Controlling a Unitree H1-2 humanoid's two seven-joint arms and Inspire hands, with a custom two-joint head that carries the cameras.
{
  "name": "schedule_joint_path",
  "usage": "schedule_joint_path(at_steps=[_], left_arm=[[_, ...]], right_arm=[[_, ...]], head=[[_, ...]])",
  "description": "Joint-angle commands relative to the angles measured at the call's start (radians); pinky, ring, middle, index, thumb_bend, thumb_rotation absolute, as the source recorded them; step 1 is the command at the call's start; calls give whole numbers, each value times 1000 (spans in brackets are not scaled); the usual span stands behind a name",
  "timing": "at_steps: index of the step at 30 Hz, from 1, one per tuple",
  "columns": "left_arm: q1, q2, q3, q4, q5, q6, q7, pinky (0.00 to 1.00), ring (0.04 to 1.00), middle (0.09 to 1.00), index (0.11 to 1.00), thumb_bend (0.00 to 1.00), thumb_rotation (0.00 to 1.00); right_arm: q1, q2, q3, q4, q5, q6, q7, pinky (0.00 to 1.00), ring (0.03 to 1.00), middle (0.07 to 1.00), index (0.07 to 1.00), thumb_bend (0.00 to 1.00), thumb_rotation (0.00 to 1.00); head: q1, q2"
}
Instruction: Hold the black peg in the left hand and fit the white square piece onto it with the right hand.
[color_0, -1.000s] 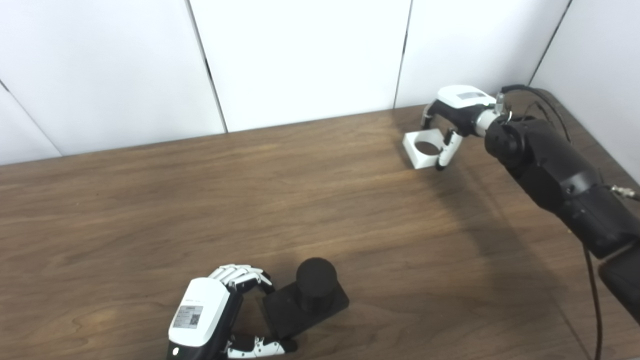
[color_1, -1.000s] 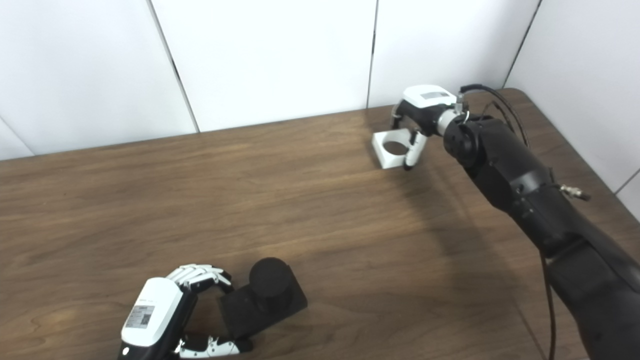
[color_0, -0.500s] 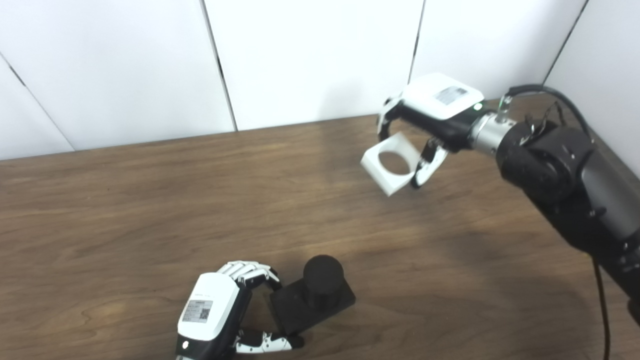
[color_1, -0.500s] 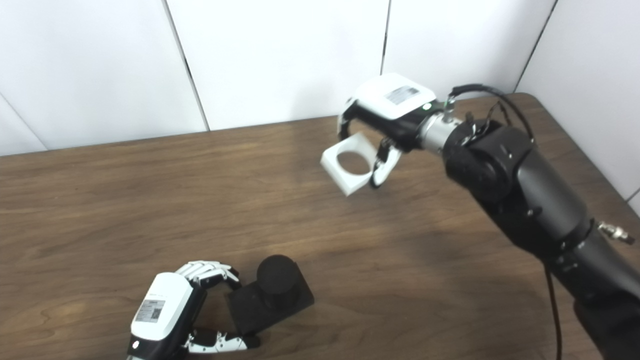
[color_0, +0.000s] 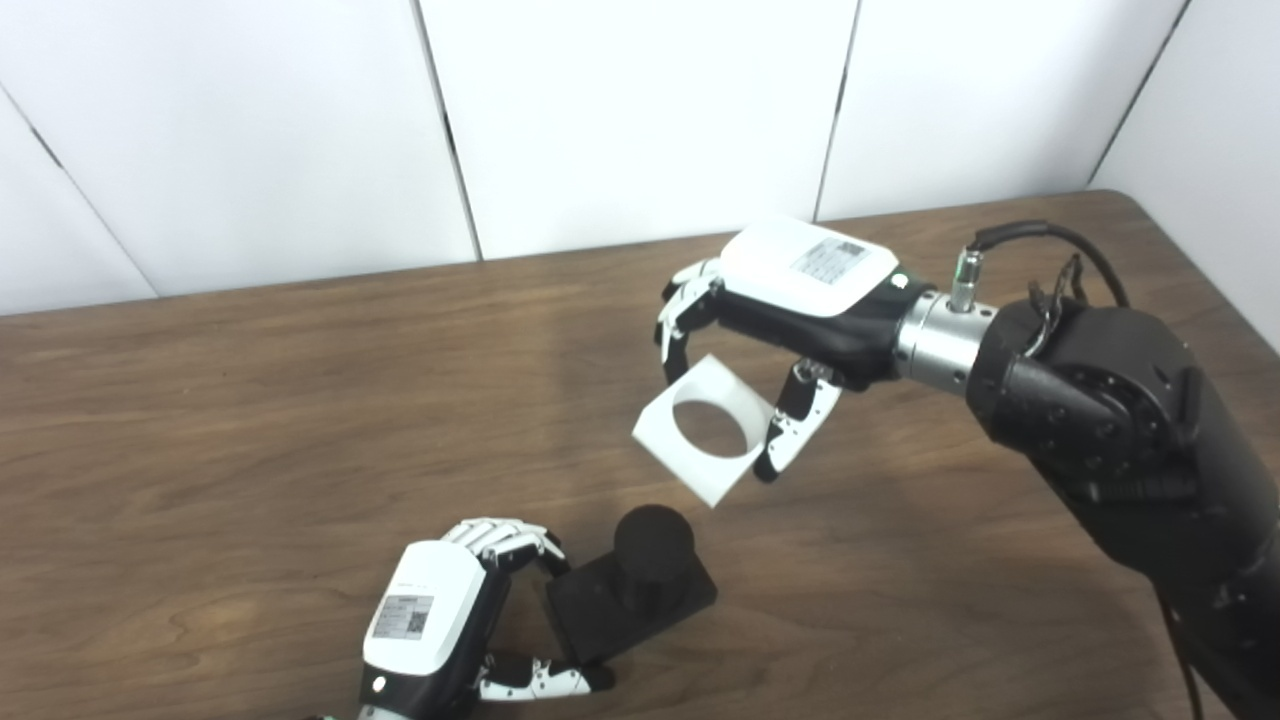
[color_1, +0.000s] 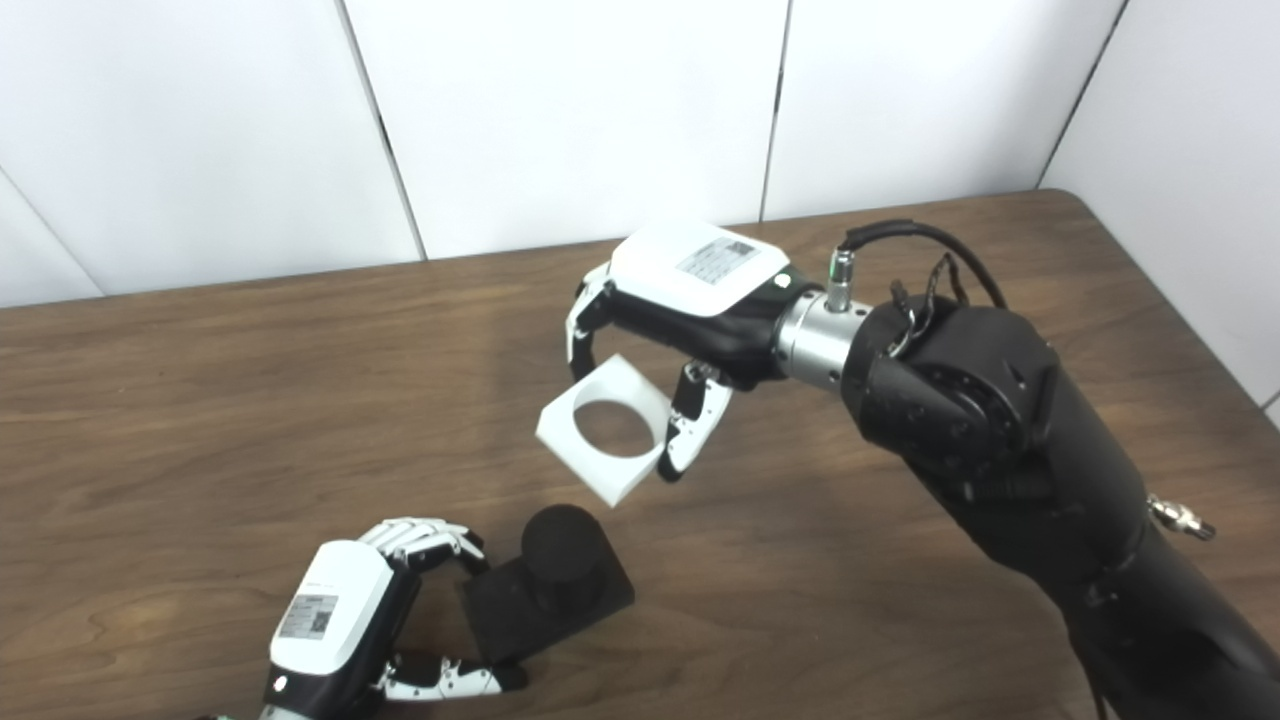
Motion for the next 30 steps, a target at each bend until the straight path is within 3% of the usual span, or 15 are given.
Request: schedule_joint_path(at_steps=[1,16,30], left_arm=[[-3,-1,-7,-9,14,24,-35,745,738,689,487,517,44],[-15,-13,-14,-43,28,60,-88,740,737,692,488,516,46],[-15,-20,-22,-39,31,58,-73,743,735,688,488,516,44]], right_arm=[[-41,10,-12,-36,10,13,7,763,856,753,482,523,130],[-37,44,-5,-98,37,43,87,772,852,746,482,523,128],[20,64,3,3,-7,-120,-32,864,858,750,482,524,131]], head=[[-1,0],[33,62],[49,53]])
